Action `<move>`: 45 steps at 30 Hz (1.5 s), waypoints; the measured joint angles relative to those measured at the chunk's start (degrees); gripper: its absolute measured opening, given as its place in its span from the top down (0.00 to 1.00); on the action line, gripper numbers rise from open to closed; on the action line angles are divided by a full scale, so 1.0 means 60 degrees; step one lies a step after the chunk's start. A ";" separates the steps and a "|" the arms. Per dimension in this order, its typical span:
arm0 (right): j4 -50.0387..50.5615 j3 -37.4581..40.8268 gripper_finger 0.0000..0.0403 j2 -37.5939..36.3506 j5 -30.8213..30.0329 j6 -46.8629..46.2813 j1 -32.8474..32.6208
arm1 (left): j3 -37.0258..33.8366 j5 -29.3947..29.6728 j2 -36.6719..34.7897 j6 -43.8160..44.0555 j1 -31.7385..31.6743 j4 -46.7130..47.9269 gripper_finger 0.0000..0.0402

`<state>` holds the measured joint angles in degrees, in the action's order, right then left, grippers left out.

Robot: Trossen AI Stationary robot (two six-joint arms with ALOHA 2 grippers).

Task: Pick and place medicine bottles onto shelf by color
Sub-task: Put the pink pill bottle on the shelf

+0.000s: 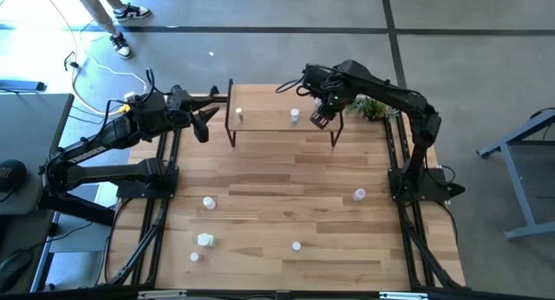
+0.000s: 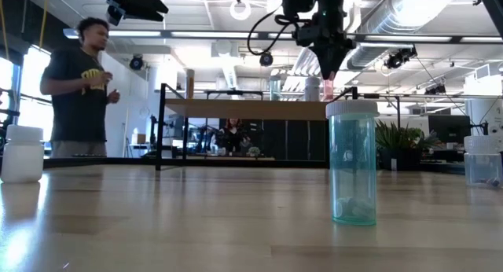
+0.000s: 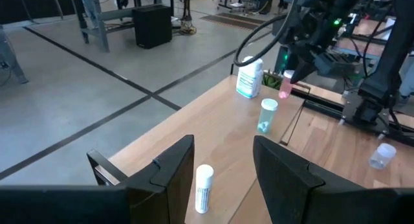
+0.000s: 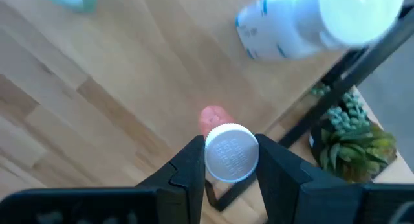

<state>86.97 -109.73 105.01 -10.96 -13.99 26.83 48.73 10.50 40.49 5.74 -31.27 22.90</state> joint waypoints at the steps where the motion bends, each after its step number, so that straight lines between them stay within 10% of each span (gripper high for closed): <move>1: -0.0134 0.0000 0.74 0.0000 0.0000 0.0017 0.0000 | 0.0000 0.0000 0.0000 0.0000 0.0000 0.0000 0.63; 45: -0.0400 0.0000 0.59 0.0284 0.0005 0.0123 -0.0102 | 0.0000 0.0138 0.0000 0.0004 0.0000 -0.0018 0.63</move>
<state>84.57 -109.73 106.72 -10.93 -13.26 26.22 48.73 11.33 40.49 5.76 -31.27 22.79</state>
